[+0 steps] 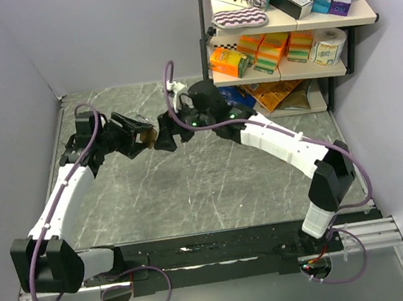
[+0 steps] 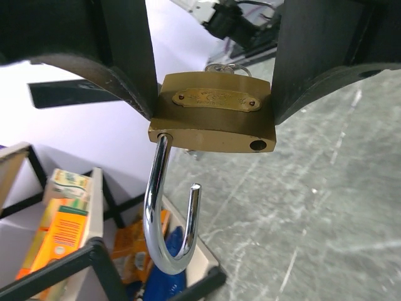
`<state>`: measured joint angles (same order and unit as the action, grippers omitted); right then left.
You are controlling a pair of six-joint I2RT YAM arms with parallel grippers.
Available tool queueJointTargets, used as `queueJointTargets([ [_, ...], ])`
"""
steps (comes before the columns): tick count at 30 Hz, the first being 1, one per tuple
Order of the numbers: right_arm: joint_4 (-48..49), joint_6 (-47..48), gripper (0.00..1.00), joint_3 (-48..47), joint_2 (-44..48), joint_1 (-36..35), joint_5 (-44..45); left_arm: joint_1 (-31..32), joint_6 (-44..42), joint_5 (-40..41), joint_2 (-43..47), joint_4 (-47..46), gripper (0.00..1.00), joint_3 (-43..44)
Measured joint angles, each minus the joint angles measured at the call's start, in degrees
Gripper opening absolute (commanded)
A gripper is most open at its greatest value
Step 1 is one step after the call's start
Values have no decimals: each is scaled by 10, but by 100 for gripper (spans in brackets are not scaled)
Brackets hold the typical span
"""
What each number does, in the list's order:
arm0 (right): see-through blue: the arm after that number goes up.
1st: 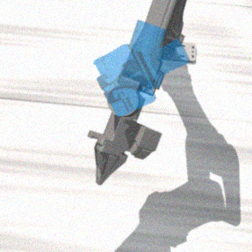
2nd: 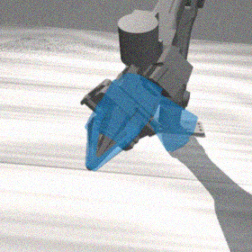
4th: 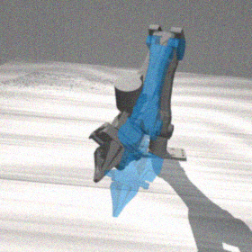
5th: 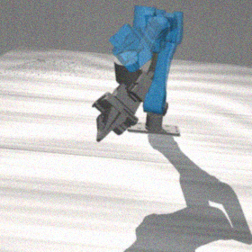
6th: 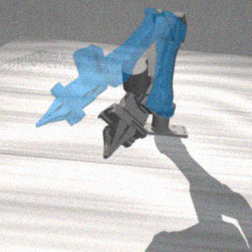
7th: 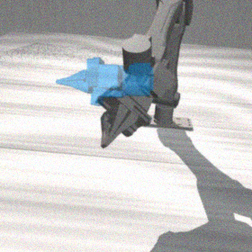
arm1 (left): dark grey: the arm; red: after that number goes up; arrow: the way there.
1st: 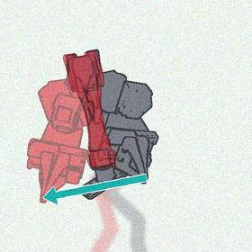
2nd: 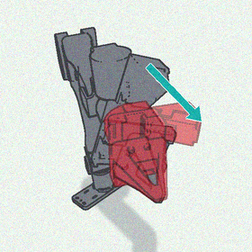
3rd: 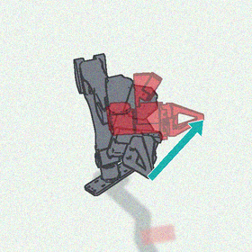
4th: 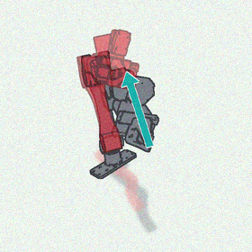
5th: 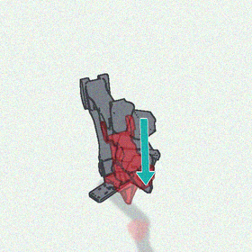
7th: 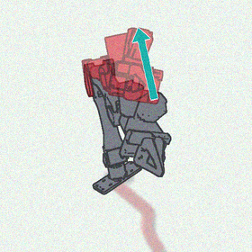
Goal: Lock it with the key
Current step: Lock the lock.
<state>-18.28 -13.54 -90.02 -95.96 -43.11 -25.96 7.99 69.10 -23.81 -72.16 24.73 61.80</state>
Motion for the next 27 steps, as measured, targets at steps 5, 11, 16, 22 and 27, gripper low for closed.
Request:
queueJointTargets([
  [5,21,-23,95,-13,-25,-25,30,0,38,-17,17,-22,1,-21],
  [11,52,-36,82,-33,-52,-40,101,1,67,-35,17,-39,1,-26],
  [16,62,-37,61,-37,-68,-55,150,5,77,-49,17,-52,1,-26],
  [22,79,-35,27,-38,-84,-63,185,6,90,-61,20,-65,1,-32],
  [27,80,-53,0,-42,-90,-65,206,3,96,-57,21,-78,5,-38],
])
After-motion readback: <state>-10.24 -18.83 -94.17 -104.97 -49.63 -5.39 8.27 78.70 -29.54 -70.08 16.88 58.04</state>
